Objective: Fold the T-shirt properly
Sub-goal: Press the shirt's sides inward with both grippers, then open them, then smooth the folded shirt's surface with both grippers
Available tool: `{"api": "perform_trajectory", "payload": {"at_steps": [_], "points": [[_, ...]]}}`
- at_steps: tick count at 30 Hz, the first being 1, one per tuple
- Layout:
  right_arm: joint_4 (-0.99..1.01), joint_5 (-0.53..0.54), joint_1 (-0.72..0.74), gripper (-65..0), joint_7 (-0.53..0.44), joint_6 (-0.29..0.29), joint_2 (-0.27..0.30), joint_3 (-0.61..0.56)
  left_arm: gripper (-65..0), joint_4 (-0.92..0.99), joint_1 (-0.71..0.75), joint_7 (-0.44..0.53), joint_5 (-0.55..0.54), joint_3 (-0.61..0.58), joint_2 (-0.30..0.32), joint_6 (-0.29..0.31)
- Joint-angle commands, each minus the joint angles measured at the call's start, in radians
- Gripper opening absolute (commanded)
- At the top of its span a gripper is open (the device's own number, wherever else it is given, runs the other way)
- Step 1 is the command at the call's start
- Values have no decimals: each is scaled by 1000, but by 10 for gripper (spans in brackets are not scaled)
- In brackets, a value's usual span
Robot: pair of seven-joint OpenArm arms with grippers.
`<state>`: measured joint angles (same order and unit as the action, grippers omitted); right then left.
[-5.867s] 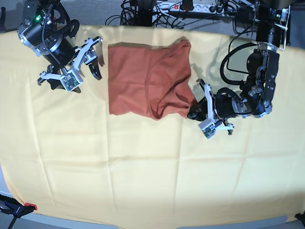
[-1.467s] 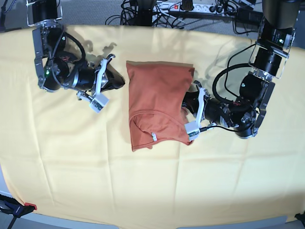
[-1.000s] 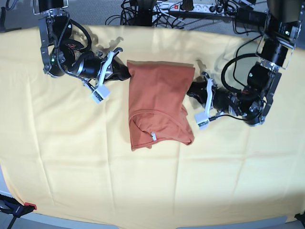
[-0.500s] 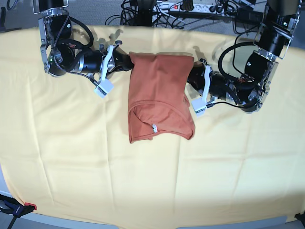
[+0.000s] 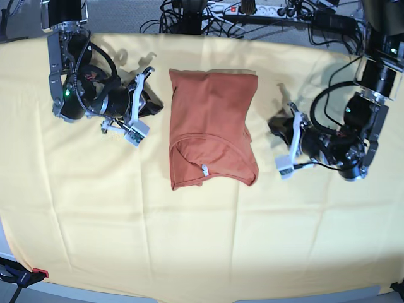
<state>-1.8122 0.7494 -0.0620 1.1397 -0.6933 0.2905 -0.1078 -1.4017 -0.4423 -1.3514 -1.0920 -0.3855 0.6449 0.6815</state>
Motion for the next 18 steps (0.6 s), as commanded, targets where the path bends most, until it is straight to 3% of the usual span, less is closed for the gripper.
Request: {"api": "perform_trajectory", "payload": {"at_steps": [1,3,4,7,9,18], "points": [[-20,4,29,-650,-50,-5,6,5,-650,-12,-43,44,-58,8,23,-23],[-20,-27,50,-650,-150,-5,6,5,-650,-13,-58,73,-159,10,40,-15],[-20,-40,59,-650,-213,-5,6,5,-650,-13,-61,58,-194,15,36,13],[-19,-80,80,-650,-352,-5,5,5,-650,-23,-48,-6,-328,19,11,17],[-19,-105,99,-650,-359,-5,3,3,-650,-34,-36,-45,-392,19,-11,17],[-18,-100,129,-650,-407,-5,3,1,-650,-86,-29,-45,-392,19,-142,17]]}}
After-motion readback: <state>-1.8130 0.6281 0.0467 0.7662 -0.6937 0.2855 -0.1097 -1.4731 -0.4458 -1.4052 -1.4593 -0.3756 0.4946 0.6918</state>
